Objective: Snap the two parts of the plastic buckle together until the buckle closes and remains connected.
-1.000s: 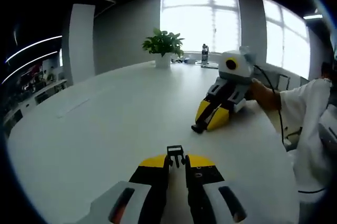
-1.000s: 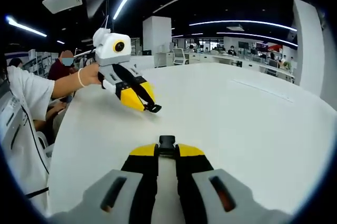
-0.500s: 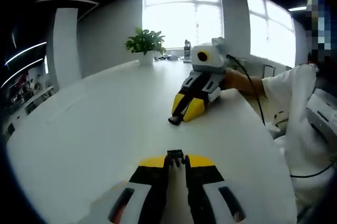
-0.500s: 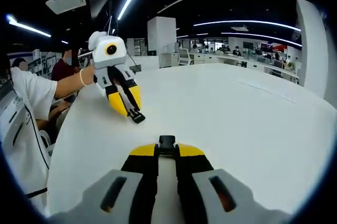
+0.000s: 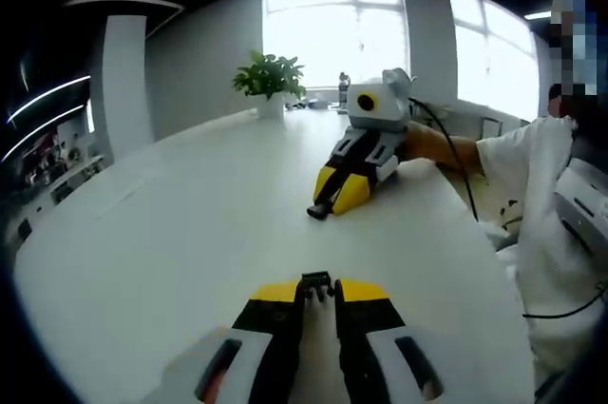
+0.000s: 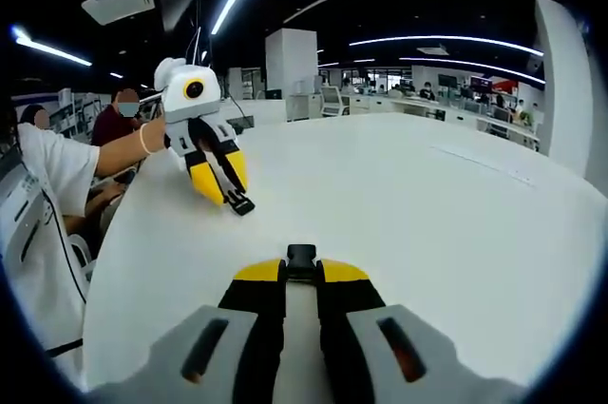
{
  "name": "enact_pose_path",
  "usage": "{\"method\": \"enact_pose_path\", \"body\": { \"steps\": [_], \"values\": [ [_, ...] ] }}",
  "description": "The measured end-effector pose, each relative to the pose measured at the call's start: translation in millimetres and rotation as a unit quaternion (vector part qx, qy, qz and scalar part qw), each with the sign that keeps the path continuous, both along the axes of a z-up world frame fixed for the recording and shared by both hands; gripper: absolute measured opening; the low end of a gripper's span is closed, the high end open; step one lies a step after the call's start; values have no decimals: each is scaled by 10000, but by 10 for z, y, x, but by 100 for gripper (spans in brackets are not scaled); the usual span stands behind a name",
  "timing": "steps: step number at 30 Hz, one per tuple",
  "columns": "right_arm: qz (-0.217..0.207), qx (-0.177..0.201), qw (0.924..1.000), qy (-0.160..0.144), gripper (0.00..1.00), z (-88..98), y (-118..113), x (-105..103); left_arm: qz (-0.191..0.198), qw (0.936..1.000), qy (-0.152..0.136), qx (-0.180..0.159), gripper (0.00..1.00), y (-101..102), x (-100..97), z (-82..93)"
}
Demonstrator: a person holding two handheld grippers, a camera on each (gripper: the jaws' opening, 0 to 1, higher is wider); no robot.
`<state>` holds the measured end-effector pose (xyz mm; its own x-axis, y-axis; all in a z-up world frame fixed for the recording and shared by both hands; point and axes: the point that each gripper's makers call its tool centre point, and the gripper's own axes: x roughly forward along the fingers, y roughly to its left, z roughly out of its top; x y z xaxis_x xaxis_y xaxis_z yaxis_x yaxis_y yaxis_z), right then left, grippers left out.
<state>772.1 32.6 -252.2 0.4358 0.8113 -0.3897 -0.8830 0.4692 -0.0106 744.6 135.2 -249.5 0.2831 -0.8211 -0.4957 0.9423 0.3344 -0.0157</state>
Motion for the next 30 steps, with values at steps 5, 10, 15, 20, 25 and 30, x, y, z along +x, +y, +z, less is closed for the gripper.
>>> {"method": "enact_pose_path", "body": {
  "steps": [5, 10, 15, 20, 25, 30],
  "values": [
    [-4, 11, 10000, -1, 12, 6, -7, -14, 62, 10000, -31, -9, 14, 11, 6, 17],
    [-5, 2, 10000, -12, 12, 11, -16, -25, 150, 9999, -16, -53, 17, 24, 4, 28],
    [3, -19, 10000, -21, 12, 19, -23, -24, 97, 9999, -54, -25, 19, 30, -13, 25],
    [6, 11, 10000, -42, 12, 49, -24, -25, 43, 9999, -109, -19, 19, 43, 12, 33],
    [51, 52, 10000, -31, 12, 53, 5, -62, -83, 9998, -15, -187, 19, 45, 22, 55],
    [96, 68, 9999, -30, 12, 54, 33, -112, -247, 9994, -22, -235, 20, 49, 1, 61]
  ]
}}
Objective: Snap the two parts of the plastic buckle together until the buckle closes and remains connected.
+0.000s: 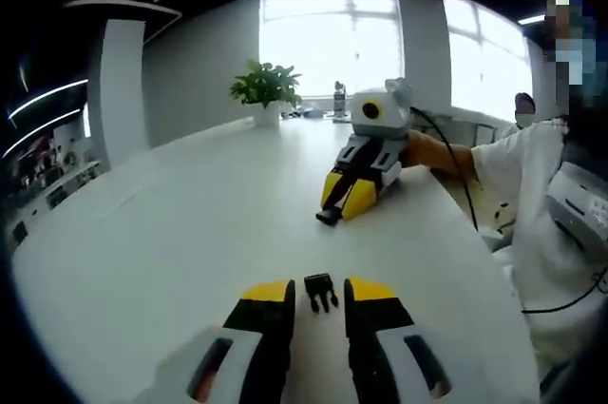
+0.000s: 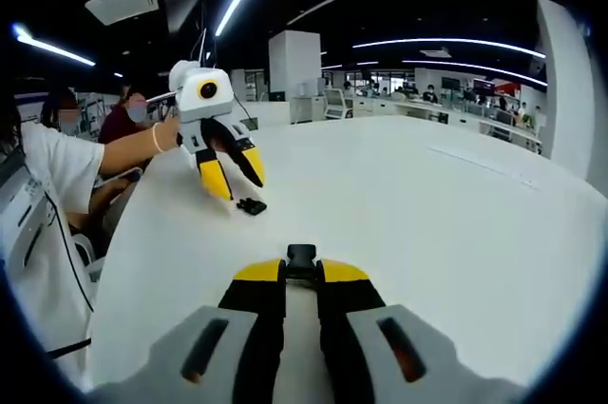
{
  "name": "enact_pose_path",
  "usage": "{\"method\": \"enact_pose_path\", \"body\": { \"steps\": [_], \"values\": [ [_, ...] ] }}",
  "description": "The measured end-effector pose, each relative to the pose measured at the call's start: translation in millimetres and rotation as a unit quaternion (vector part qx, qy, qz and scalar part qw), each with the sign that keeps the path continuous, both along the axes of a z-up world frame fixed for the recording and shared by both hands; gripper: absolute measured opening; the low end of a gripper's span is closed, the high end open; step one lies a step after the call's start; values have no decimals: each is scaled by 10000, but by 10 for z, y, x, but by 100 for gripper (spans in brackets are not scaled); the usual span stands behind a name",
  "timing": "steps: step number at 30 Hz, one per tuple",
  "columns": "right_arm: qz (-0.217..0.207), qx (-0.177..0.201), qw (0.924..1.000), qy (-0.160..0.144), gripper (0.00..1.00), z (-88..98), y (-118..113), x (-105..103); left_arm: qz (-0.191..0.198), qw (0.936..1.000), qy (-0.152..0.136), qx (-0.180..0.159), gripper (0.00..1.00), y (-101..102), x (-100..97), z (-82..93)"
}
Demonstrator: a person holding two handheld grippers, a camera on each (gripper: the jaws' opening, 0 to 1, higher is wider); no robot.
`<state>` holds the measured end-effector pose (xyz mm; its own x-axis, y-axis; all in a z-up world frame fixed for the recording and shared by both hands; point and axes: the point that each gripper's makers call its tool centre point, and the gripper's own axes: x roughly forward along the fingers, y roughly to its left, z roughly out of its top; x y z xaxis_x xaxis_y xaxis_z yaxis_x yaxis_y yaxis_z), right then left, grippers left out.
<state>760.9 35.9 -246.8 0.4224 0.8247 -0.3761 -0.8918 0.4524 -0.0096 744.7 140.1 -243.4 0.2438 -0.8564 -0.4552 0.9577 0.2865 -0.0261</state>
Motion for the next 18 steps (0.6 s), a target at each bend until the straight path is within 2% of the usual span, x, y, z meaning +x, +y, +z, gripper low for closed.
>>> {"method": "enact_pose_path", "body": {
  "steps": [9, 18],
  "values": [
    [27, 35, 10000, 2, 12, -6, 27, -49, -245, 9997, -57, -33, 20, 23, 32, -16],
    [22, 45, 10000, -6, 12, 0, 6, -56, -244, 9997, -28, 92, 20, 45, 42, -76]
  ]
}}
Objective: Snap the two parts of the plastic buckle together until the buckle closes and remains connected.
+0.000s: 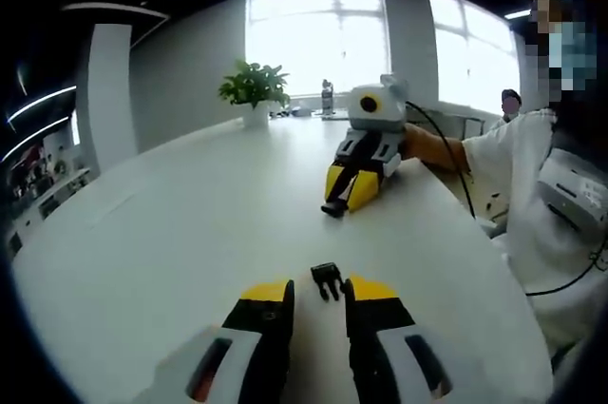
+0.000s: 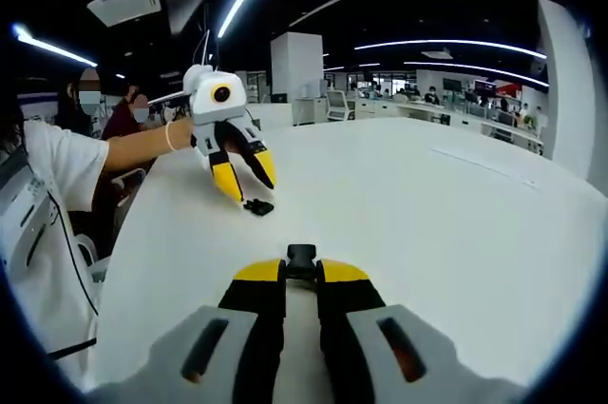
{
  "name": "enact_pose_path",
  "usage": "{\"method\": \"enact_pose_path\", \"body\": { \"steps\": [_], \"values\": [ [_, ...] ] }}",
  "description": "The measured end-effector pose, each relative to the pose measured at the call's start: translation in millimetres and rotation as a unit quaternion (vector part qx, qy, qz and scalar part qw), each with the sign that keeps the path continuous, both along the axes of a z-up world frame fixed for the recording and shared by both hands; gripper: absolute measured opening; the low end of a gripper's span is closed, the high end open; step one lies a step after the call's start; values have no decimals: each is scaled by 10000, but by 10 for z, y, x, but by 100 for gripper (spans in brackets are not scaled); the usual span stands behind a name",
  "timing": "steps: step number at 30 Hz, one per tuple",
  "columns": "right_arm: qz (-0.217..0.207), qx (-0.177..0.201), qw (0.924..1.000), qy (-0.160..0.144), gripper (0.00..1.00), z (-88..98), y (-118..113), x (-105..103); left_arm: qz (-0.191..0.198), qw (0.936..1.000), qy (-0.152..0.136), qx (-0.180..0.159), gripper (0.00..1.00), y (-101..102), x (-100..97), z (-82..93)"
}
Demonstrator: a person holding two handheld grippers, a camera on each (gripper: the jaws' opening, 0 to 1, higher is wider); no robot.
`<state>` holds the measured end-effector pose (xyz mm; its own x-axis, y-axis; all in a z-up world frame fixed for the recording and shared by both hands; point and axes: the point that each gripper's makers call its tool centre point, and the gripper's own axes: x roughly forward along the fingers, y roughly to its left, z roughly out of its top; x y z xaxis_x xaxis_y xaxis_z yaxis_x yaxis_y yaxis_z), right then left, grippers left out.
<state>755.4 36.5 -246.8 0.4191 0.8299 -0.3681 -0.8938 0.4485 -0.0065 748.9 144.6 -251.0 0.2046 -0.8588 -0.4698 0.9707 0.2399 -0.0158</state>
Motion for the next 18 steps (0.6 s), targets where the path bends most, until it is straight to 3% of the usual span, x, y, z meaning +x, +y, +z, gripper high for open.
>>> {"method": "enact_pose_path", "body": {
  "steps": [3, 7, 11, 13, 18],
  "values": [
    [-3, 20, 10000, 4, 12, -5, 0, -14, 56, 10000, 30, 57, 20, -10, -24, -18],
    [-8, 68, 10000, -12, 12, 20, 0, -36, 461, 9988, 48, 142, 21, 13, -41, -45],
    [-16, 62, 10000, -63, 12, 49, 3, -56, 1033, 9944, 207, -119, 21, 25, -46, -15],
    [-9, 73, 9999, -90, 12, 77, 16, -60, 1228, 9920, 127, -270, 21, 18, -43, 26],
    [24, 164, 9997, -160, 12, 148, 69, -78, 1518, 9865, 140, -591, 21, -8, -69, 131]
  ]
}}
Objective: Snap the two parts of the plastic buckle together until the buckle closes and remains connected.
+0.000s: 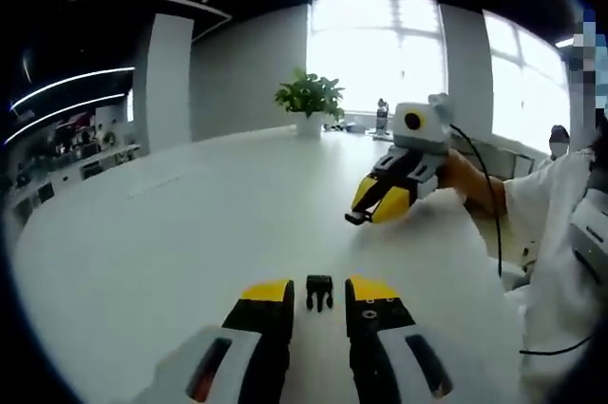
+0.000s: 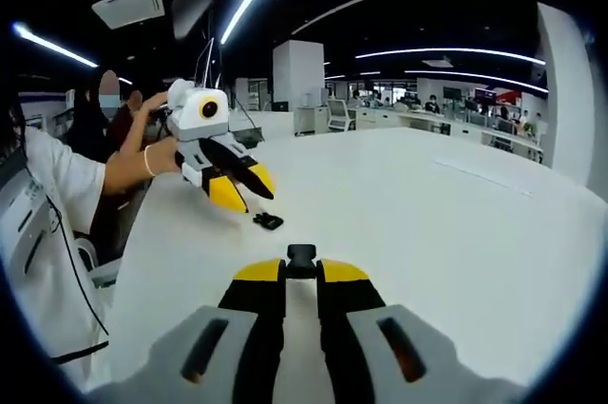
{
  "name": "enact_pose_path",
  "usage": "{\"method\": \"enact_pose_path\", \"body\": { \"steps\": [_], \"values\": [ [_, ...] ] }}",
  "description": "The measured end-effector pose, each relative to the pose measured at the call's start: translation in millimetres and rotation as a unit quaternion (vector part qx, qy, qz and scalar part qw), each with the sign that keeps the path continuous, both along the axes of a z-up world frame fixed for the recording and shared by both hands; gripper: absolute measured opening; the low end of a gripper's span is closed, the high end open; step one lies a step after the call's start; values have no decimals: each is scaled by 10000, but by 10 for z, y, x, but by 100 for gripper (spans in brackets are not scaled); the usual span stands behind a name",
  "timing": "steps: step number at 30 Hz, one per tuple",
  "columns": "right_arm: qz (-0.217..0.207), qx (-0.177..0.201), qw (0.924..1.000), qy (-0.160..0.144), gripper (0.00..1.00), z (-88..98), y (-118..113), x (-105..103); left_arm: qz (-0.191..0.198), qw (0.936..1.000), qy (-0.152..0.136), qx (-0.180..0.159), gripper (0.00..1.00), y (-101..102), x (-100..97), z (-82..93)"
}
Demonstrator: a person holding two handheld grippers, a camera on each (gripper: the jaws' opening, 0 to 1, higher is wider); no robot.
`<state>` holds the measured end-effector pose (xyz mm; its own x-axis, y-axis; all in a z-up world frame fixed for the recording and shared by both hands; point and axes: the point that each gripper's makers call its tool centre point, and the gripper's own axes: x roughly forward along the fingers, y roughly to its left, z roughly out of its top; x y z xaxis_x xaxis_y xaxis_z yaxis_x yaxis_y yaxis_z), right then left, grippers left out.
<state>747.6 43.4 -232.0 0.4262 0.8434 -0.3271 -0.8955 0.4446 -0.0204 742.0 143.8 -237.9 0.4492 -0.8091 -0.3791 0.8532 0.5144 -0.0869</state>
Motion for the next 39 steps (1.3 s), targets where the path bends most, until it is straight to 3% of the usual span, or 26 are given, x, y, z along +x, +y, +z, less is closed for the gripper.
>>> {"method": "enact_pose_path", "body": {
  "steps": [8, 15, 22, 26, 34, 39],
  "values": [
    [72, 51, 9999, -88, 12, 106, 90, -26, 695, 9974, -180, -13, 21, 29, -25, 62],
    [-79, -110, 9995, -289, 13, 103, 77, 20, 917, 9957, -118, 12, 21, -16, -75, 6],
    [-184, 4, 9994, -294, 13, 135, 61, -4, 1089, 9931, -264, 332, 21, -83, -94, -110],
    [-193, 112, 9991, -350, 13, 190, 71, -64, 1433, 9886, -271, 386, 32, -39, -60, -129],
    [-222, 316, 9986, -351, 13, 240, 82, -124, 1862, 9819, -316, 118, 31, -31, -17, -76],
    [-215, 391, 9985, -330, 13, 247, 88, -157, 1950, 9800, -328, 223, 32, -60, 19, -112]
  ]
}}
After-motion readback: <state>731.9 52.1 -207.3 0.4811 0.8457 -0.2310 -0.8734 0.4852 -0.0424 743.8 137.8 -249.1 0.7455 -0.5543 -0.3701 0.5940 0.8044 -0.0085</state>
